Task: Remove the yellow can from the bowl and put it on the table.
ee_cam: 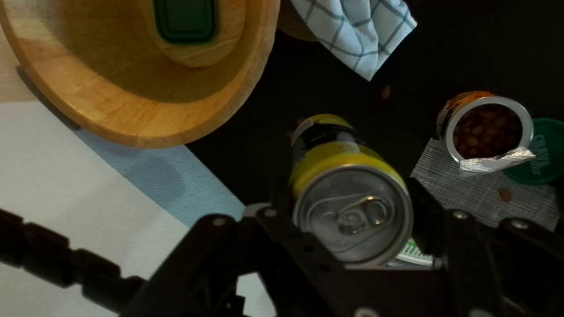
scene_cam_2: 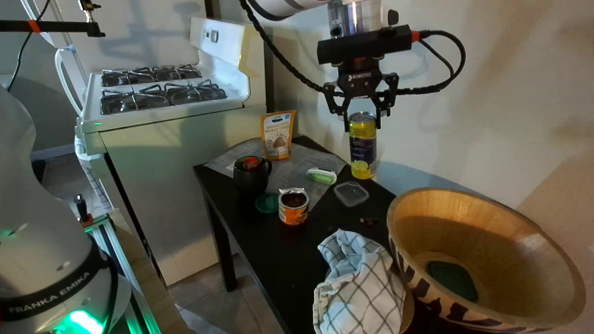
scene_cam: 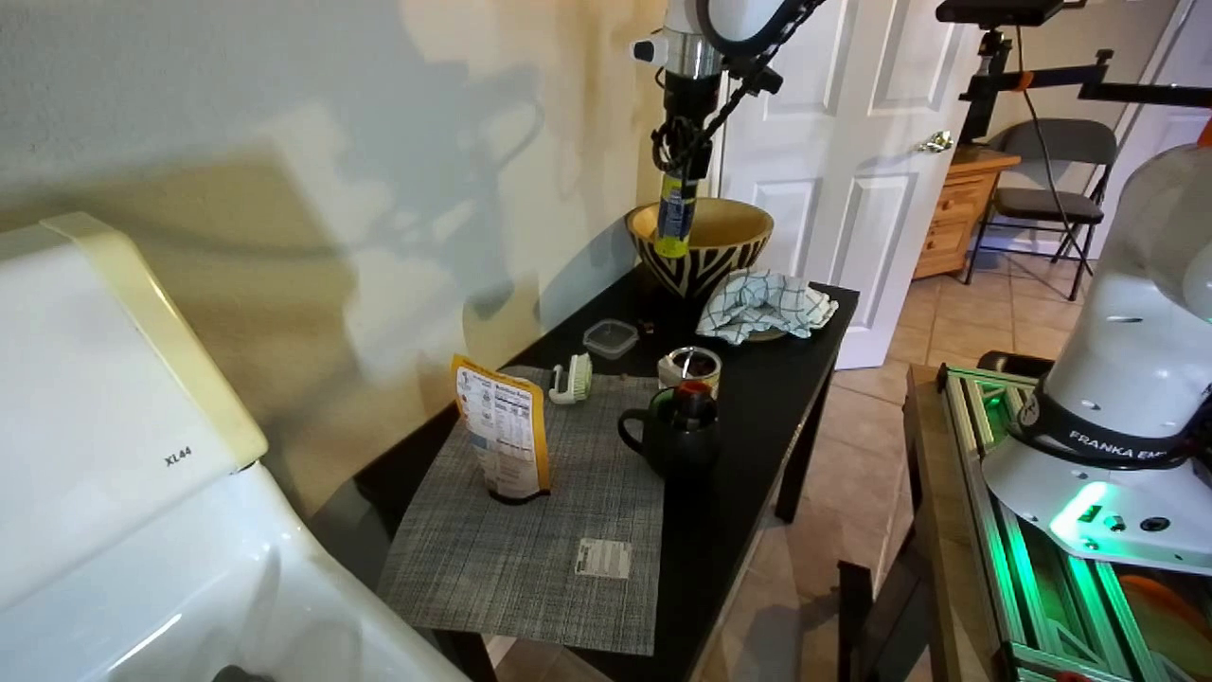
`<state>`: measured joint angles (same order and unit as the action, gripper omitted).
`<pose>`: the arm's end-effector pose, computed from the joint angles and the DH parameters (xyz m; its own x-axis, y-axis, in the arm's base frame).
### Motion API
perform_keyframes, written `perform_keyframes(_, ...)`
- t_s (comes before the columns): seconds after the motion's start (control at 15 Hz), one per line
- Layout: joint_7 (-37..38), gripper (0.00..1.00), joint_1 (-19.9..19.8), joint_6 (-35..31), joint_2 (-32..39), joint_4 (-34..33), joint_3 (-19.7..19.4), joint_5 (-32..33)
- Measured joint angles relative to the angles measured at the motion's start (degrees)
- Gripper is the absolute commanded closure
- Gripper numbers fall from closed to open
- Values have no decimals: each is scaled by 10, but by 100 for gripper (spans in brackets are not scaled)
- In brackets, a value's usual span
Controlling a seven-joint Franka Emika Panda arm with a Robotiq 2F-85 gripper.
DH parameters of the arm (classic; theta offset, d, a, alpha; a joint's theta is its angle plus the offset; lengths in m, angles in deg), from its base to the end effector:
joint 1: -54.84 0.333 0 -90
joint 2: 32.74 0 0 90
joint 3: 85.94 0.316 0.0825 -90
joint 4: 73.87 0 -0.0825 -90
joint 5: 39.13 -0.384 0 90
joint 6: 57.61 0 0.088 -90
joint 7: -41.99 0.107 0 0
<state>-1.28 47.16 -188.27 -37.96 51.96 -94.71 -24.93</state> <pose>0.5080 -0.1573 0.4406 0.8193 0.5731 -0.0200 0.5587 -0.7900 0.2525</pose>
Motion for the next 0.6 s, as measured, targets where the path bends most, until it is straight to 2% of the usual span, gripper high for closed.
perform_keyframes(0.4, -98, 62, -12, -12, 121, -81, -7, -75)
perform_keyframes(0.6, -109, 62, -24, -7, 174, -130, -6, -78)
